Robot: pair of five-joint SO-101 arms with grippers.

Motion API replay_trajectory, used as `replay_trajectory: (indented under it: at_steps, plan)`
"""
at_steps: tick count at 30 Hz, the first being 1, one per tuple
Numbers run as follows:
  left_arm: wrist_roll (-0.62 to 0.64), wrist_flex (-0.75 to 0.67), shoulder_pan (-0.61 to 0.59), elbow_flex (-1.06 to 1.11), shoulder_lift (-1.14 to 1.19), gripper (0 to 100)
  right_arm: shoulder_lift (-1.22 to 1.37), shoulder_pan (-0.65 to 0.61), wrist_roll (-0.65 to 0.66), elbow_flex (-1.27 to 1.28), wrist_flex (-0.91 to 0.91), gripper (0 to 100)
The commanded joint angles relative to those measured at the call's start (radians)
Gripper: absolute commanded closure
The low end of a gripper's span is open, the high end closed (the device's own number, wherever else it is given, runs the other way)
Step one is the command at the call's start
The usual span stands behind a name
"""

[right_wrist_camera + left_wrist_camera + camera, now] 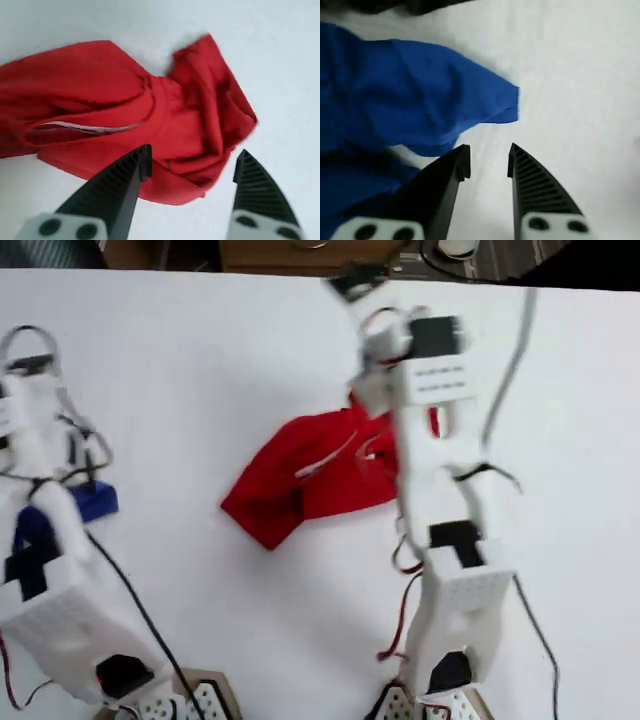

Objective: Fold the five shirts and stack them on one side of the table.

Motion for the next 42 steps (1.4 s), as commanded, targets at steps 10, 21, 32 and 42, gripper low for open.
replay_trajectory:
  at_steps: [10, 21, 32, 42]
  plan:
    - [-0.012, 0.032, -0.281, -0.139, -0.011, 85, -0.104, -0.538, 0.089, 0.419, -0.111, 72.6]
    - [-0.041, 0.04, -0.33, -0.131, -0.009, 85, 0.028, -0.461, 0.227, 0.606, -0.377, 72.7]
    - [-0.044, 0.061, -0.287, -0.131, -0.009, 85, 0.189, -0.323, 0.219, 0.318, -0.311, 97.4]
    - [-0.041, 0.055, -0.253, -0.131, -0.008, 85, 0.189, -0.38, 0.172, -0.201, -0.033, 97.8]
